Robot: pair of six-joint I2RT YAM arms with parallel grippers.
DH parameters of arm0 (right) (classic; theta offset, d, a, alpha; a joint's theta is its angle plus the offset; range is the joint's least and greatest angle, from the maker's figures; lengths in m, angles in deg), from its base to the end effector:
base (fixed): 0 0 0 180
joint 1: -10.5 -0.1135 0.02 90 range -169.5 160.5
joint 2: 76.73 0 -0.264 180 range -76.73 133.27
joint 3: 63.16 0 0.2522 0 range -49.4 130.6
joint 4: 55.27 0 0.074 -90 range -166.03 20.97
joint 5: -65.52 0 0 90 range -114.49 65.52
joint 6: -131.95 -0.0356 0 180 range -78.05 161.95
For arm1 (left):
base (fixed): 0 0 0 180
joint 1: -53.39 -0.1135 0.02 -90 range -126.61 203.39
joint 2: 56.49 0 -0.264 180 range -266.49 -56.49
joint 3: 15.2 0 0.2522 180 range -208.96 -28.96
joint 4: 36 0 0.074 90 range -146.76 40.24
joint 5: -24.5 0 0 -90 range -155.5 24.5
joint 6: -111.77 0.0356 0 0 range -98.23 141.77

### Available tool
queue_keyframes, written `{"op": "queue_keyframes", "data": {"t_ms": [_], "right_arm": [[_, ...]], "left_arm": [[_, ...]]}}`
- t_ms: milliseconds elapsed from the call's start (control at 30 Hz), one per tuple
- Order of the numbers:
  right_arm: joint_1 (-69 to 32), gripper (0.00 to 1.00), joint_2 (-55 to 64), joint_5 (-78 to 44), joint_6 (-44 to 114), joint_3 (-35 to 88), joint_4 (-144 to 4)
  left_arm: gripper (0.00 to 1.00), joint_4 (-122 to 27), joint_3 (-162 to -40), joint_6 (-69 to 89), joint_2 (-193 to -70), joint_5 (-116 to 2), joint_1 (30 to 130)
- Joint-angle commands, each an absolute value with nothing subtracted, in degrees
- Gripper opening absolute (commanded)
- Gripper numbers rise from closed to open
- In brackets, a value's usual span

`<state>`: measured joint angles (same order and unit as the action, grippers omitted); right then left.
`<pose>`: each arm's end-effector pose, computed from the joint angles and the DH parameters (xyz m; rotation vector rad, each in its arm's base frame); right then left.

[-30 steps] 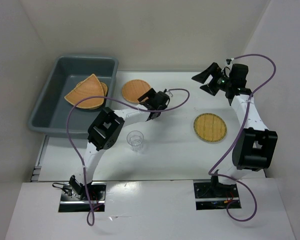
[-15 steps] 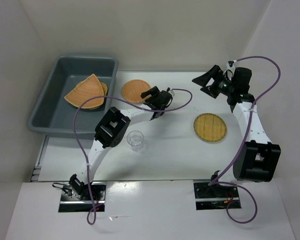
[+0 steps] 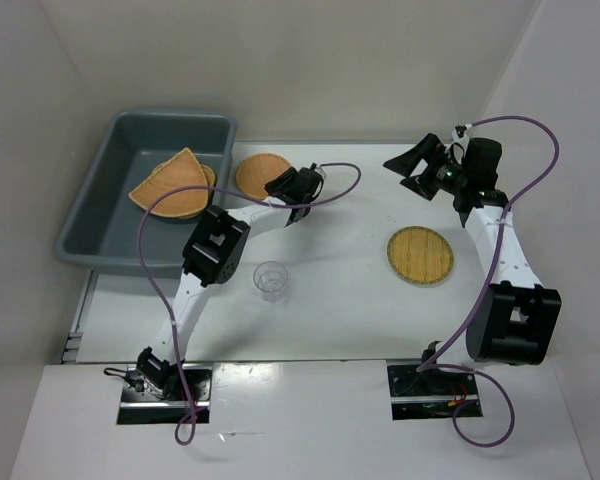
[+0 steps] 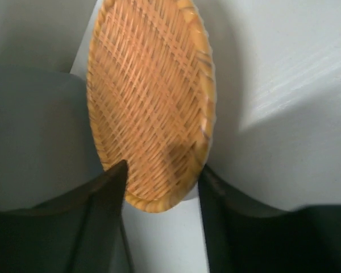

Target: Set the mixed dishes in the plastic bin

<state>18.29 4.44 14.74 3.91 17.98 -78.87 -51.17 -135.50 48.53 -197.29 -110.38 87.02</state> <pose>0.3248 -0.0217 0.3335 0.3446 1.9953 1.0148 0.4647 -0.2789 0.1342 0.6527 1.9816 0.7786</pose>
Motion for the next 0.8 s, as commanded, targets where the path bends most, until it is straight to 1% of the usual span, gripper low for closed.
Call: {"op": "queue_keyframes", "data": {"t_ms": [0, 33, 67, 133, 167, 233, 300, 400, 467, 600, 700, 733, 767], "right_arm": [[18.5, 0.95, 3.68, 14.54, 4.51, 17.84, -76.32], [18.5, 0.95, 3.69, 14.54, 4.51, 17.84, -76.32], [18.5, 0.95, 3.69, 14.54, 4.51, 17.84, -75.8], [18.5, 0.95, 3.69, 15.07, 4.51, 17.84, -75.8], [18.5, 0.95, 3.69, 15.07, 4.51, 17.84, -75.8], [18.5, 0.95, 3.69, 15.59, 4.51, 17.84, -75.27], [18.5, 0.95, 4.22, 16.12, 3.98, 17.32, -74.74], [18.5, 0.95, 4.22, 17.69, 2.84, 16.79, -73.34], [18.5, 0.95, 4.22, 18.32, 2.31, 16.78, -72.81], [17.97, 0.95, 4.74, 19.98, 1.61, 16.26, -71.76], [17.97, 0.95, 4.74, 20.52, 1.08, 15.73, -71.14], [17.45, 0.95, 4.74, 20.52, 1.08, 15.73, -70.53], [17.44, 0.95, 4.74, 20.52, 0.47, 15.03, -70.52]], "left_arm": [[0.57, -53.71, -137.33, 48.14, -199.67, -107.95, 87.41], [0.49, -53.71, -137.33, 48.14, -199.67, -107.43, 87.41], [0.46, -53.71, -137.33, 48.14, -199.67, -107.42, 87.41], [0.44, -53.71, -136.8, 48.14, -199.67, -107.42, 87.41], [0.4, -53.71, -136.8, 48.14, -199.67, -107.42, 87.41], [0.36, -53.01, -136.8, 48.14, -200.28, -108.65, 87.41], [0.3, -52.48, -136.8, 48.14, -200.28, -108.65, 87.41], [0.27, -50.64, -136.8, 48.75, -200.81, -110.32, 87.41], [0.31, -49.06, -136.8, 51.2, -201.33, -111.55, 87.41], [0.3, -47.47, -136.11, 55.24, -202.39, -111.56, 87.41], [0.23, -46.25, -135.58, 57.18, -203.01, -112.08, 86.79], [0.16, -46.24, -135.57, 57.19, -203.01, -112.08, 86.27], [0.12, -46.24, -135.57, 57.97, -203.01, -112.08, 86.26]]}}
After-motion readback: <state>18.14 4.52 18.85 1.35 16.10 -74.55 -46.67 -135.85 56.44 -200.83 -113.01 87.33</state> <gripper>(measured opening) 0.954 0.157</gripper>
